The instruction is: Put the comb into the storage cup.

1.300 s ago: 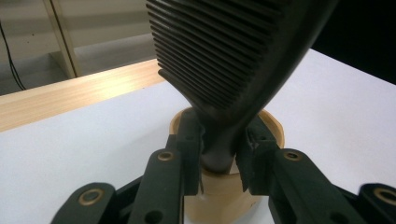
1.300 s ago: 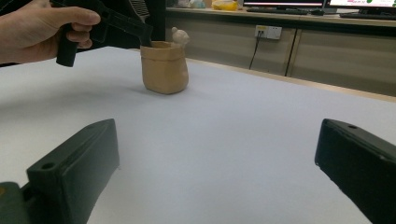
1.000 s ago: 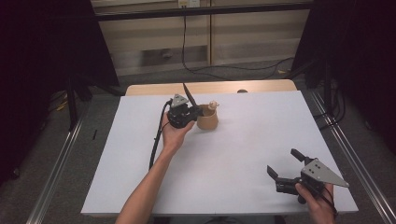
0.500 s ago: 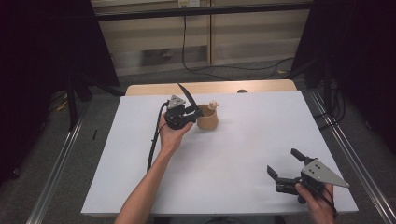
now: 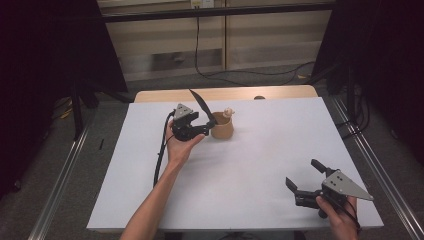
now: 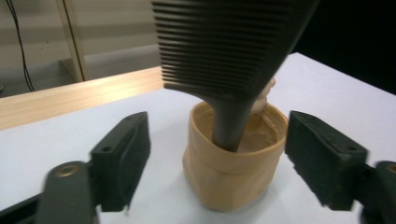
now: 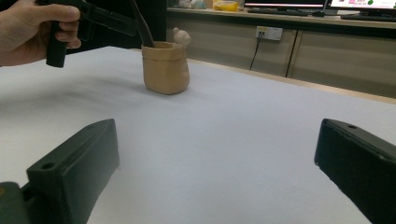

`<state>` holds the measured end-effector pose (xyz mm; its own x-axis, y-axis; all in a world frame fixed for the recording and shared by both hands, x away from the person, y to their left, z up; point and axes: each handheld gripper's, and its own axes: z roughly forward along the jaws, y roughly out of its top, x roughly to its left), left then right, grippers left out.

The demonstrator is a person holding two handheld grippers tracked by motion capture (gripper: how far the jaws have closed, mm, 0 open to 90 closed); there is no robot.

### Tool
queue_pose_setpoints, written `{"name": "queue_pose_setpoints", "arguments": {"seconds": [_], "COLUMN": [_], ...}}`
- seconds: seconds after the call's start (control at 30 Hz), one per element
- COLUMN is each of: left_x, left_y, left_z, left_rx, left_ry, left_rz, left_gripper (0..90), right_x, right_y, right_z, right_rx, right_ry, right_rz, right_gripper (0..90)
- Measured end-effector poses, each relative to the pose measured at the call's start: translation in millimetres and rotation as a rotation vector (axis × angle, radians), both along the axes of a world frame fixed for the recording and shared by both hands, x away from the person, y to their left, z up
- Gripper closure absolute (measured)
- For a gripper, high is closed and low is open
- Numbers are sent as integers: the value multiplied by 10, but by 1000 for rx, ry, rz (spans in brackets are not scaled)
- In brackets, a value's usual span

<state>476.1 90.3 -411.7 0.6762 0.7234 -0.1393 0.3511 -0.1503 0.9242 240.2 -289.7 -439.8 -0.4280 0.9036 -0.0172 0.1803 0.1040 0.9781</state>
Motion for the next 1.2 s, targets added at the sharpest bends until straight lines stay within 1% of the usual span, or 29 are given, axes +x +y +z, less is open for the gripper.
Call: {"name": "queue_pose_setpoints", "arguments": {"seconds": [0.03, 0.07, 0.13, 0.23, 0.27, 0.33, 0.4, 0.47, 0.53, 0.57, 0.6, 0.63, 0.67, 0.7, 0.73, 0.77, 0.83, 0.87, 0.9, 0.97, 1.0, 1.03, 1.13, 1.2], "left_x": [5, 7, 11, -6, -12, -23, -39, -58, -97, -111, -122, -148, -161, -165, -171, -184, -215, -233, -239, -268, -281, -294, -337, -379], "left_y": [12, 21, 42, 58, 64, 78, 91, 113, 142, 158, 173, 184, 193, 205, 215, 222, 238, 244, 252, 281, 292, 305, 340, 366], "left_z": [4, 6, 10, 20, 27, 42, 63, 81, 96, 105, 113, 126, 137, 143, 145, 150, 161, 160, 158, 155, 156, 156, 173, 174], "left_rx": [-8, -30, -50, -36, -36, -61, -51, -47, -72, -79, -69, -68, -69, -72, -88, -94, -77, -81, -89, -70, -81, -97, -105, -121], "left_ry": [-2, 4, 7, -15, -19, -14, -9, -8, -21, -28, -36, -51, -59, -60, -57, -63, -91, -98, -107, -145, -150, -152, -170, -190], "left_rz": [-4, -5, -4, -4, 1, 4, 23, 30, 51, 45, 39, 38, 48, 53, 45, 42, 51, 61, 55, 69, 73, 66, 49, 43], "left_gripper": [194, 173, 151, 139, 115, 76, 24, 24, 22, 22, 22, 22, 19, 14, 13, 13, 13, 13, 13, 17, 14, 12, 12, 12], "right_x": [1, 2, 8, 13, 13, 13, 20, 24, 28, 30, 30, 30, 28, 29, 29, 35, 43, 44, 45, 48, 51, 52, 41, 36], "right_y": [-1, -3, -10, -15, -17, -24, -34, -38, -34, -30, -27, -25, -22, -21, -19, -19, -11, -8, -4, 2, 4, 8, 16, 16], "right_z": [0, -1, -4, -7, -8, -11, -13, -11, -12, -13, -14, -14, -14, -14, -13, -16, -21, -20, -17, -14, -13, -12, -7, -4], "right_rx": [3, 4, 4, 8, 8, 12, 13, 13, 11, 12, 13, 13, 12, 11, 13, 10, 6, 5, 6, 3, 2, 2, 0, -3], "right_ry": [-1, -1, -4, -1, -1, 0, -2, -4, -5, -3, -1, -1, -2, -3, -1, -3, 2, 1, -1, -2, -2, -4, -2, -5], "right_rz": [-1, -1, -3, -9, -8, -11, -14, -16, -13, -11, -11, -11, -11, -10, -10, -8, -5, -3, -5, -5, -4, -4, -7, -7], "right_gripper": [0, 0, 0, 0, 0, 0, 0, 0, 0, 0, 0, 0, 0, 0, 0, 0, 0, 0, 0, 0, 0, 0, 0, 0]}}
